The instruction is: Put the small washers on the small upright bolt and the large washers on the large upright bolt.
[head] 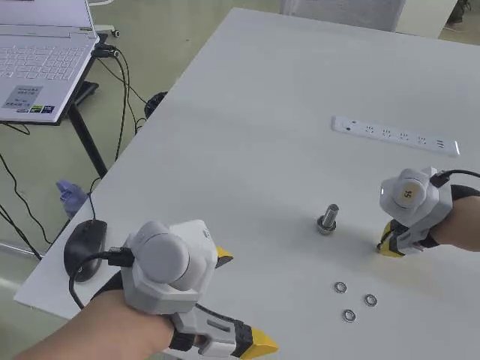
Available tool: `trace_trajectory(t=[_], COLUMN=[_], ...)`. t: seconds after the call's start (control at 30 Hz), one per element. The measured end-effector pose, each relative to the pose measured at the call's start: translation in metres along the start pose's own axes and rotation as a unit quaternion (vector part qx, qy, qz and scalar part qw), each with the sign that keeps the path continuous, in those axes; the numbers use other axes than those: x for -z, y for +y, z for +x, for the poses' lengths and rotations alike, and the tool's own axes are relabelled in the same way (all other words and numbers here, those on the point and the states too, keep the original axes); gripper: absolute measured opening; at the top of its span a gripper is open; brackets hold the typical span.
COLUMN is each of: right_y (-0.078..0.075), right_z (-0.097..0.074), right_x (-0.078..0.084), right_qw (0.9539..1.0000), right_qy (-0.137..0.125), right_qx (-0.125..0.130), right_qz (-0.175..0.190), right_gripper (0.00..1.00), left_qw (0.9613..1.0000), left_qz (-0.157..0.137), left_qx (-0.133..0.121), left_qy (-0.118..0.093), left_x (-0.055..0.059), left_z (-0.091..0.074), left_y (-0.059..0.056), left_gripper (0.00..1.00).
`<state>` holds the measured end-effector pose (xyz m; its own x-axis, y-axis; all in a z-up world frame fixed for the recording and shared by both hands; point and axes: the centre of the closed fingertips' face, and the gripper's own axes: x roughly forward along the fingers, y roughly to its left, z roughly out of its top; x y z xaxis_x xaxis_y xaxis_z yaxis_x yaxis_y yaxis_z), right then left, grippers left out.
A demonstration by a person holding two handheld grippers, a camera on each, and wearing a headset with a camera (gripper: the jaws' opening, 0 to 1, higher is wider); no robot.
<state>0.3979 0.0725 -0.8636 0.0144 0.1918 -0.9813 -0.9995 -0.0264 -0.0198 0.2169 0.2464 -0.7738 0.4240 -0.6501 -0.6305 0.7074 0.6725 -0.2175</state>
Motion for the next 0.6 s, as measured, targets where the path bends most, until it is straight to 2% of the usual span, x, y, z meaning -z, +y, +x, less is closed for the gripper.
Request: trace_trajectory(t=[0.13, 0.47, 0.6], right_y=[-0.0007, -0.0026, -0.0045], right_z=[-0.0001, 0.0004, -0.0023], right_x=[0.0000, 0.0005, -0.0025], right_qw=[1.0000, 1.0000, 0.9998], right_qy=[-0.001, -0.005, -0.016], right_qx=[-0.001, 0.000, 0.003], right_qz=[0.001, 0.004, 0.007], right_gripper=[0.14, 0.14, 0.21], left_qw=[1.0000, 0.9999, 0.9999], left_qz=[0.000, 0.001, 0.001], left_qx=[0.003, 0.008, 0.007], left_qy=[0.007, 0.010, 0.007], left_x=[0.0046, 0.0047, 0.0025], left_z=[0.0017, 0.0021, 0.0007], left_y=[-0.0007, -0.0027, -0.0024], left_gripper=[0.81, 0.79, 0.79])
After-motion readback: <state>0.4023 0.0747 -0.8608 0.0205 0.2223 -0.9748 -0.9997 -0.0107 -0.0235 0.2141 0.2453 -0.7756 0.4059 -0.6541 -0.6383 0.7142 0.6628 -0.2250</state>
